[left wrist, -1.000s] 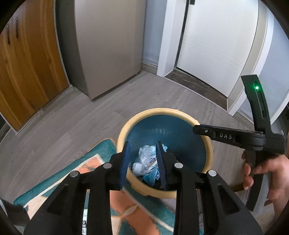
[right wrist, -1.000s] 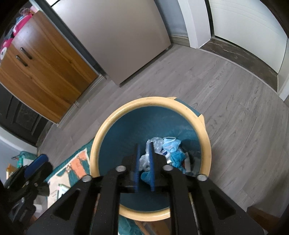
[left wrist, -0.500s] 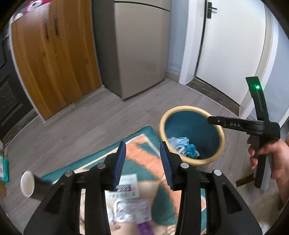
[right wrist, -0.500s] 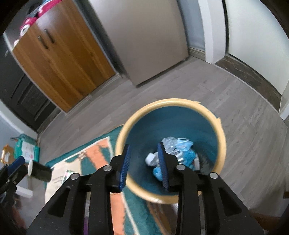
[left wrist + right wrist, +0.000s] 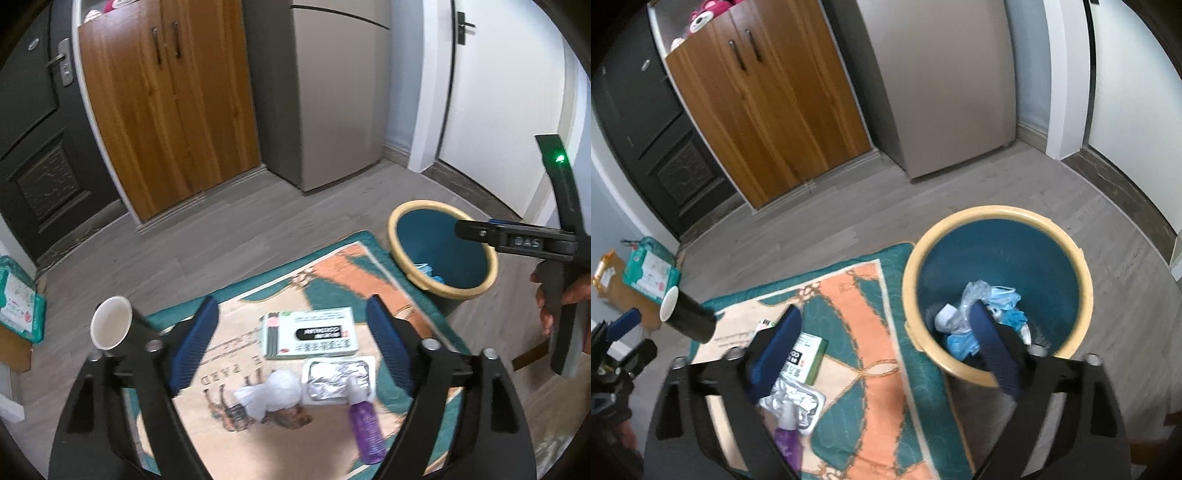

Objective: Collect trash
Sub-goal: 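Move both grippers back over the tissue and purple spray bottle, then grasp the white tissue with the left gripper while the right grasps the purple spray bottle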

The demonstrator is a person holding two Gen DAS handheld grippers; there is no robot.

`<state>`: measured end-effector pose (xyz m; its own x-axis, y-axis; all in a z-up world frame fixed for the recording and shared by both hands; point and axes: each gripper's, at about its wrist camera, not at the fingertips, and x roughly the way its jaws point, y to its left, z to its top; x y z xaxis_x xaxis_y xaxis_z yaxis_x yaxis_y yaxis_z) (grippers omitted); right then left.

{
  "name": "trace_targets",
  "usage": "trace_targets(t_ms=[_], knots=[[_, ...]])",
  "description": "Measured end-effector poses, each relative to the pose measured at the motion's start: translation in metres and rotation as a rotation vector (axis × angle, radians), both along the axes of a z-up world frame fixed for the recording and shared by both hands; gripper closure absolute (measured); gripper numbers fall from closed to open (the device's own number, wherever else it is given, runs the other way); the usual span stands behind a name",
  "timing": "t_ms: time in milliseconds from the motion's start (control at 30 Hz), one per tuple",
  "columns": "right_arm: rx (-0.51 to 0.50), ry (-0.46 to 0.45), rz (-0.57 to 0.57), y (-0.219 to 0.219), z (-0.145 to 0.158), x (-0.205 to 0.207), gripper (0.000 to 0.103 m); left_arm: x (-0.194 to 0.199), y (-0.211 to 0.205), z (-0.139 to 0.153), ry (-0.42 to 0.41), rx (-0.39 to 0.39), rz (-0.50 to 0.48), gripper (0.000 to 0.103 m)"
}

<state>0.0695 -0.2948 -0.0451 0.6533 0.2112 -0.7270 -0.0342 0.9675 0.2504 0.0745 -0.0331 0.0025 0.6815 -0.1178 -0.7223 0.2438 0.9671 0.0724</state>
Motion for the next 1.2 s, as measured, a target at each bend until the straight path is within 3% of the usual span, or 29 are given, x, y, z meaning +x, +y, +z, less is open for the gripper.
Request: trace_targets(t_ms=[167, 567, 833, 1033, 1200], knots=[[-0.061, 0.025, 0.063, 0.028, -0.011, -0.001, 0.007, -0.002, 0.026, -0.009, -0.001, -0.026, 0.075, 0.008], [-0.197, 0.138, 0.294, 0.115, -0.076, 0.0, 0.007, 0.013, 0.094, -0.047, 0.074, -0.059, 0.22, 0.006], [-0.226, 0.21, 0.368, 0.14, -0.101, -0.001, 0.007, 0.017, 0.091, -0.111, 0.25, 0.04, 0.134, 0.009], [-0.224, 0.306, 0.382, 0.139, -0.121, -0.002, 0.019, 0.02, 0.073, -0.138, 0.321, 0.077, 0.052, 0.021], [-0.212, 0.336, 0.377, 0.128, -0.123, -0.003, 0.025, 0.02, 0.056, -0.159, 0.368, 0.093, -0.028, 0.034]])
